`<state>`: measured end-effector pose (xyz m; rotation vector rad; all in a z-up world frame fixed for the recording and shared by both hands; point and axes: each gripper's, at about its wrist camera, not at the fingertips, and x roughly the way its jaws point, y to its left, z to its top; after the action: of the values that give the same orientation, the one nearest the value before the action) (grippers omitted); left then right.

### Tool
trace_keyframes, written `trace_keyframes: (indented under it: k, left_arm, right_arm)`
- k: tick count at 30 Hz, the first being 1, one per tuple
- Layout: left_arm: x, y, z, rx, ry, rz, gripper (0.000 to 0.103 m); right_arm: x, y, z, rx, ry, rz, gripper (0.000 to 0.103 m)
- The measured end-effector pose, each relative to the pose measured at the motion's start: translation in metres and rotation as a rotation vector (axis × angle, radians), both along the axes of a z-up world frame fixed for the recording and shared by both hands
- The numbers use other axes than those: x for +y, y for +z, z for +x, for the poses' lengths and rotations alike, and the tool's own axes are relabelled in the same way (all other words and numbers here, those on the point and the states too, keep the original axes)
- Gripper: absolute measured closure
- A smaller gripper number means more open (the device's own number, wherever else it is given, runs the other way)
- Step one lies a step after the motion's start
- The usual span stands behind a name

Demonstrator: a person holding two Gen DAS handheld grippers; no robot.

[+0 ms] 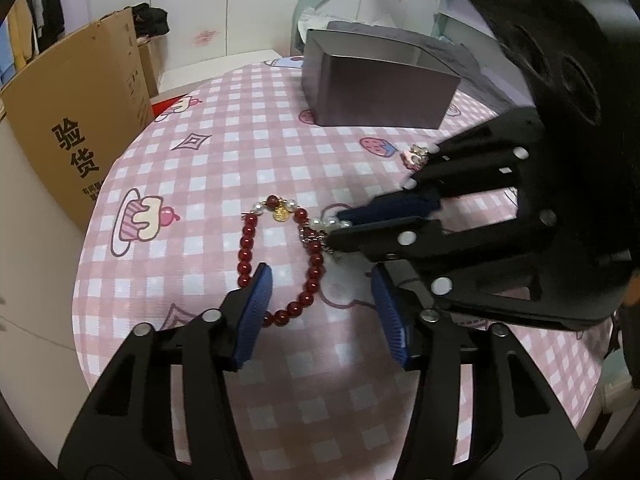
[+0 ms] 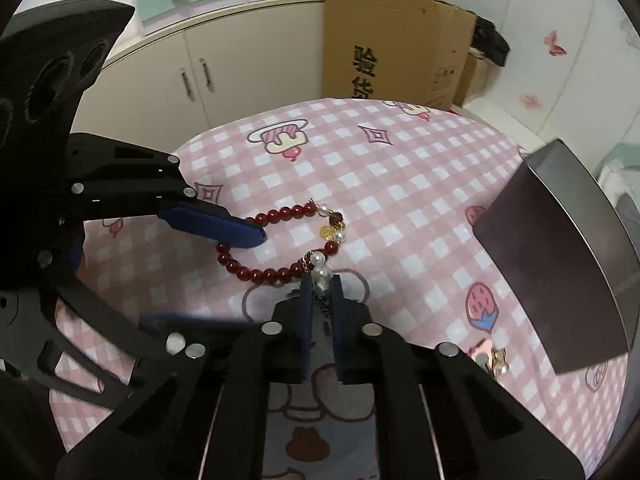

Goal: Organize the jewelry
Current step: 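Grasp the red bead bracelet with the left tool, then carry the red bead bracelet into the box while the right tool carries a charm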

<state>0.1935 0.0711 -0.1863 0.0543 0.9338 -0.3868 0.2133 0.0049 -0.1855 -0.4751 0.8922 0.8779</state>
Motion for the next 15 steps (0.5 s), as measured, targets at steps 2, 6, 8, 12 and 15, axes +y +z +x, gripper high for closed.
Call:
trace_keyframes:
  k: [2, 6, 8, 12, 15]
  left_arm:
    - [0.002, 0.000, 0.002, 0.000, 0.015, 0.006, 0.060]
    - [0.001, -0.001, 0.005, -0.007, 0.044, 0.029, 0.071]
    - [0.001, -0.001, 0.006, -0.013, 0.059, 0.042, 0.078]
    - [-0.001, -0.001, 0.009, -0.030, 0.104, 0.077, 0.095]
    - [0.000, 0.000, 0.012, -0.031, 0.135, 0.071, 0.095]
  right_arm:
    - [-0.008, -0.001, 0.002, 0.017, -0.052, 0.017, 0.097]
    - [-0.027, 0.002, -0.001, 0.033, -0.133, 0.058, 0.097]
    - [-0.037, 0.006, -0.001, 0.044, -0.163, 0.093, 0.097]
    - [-0.059, 0.020, -0.002, 0.038, -0.244, 0.174, 0.097]
    - [-0.074, 0.034, -0.004, 0.026, -0.280, 0.227, 0.097]
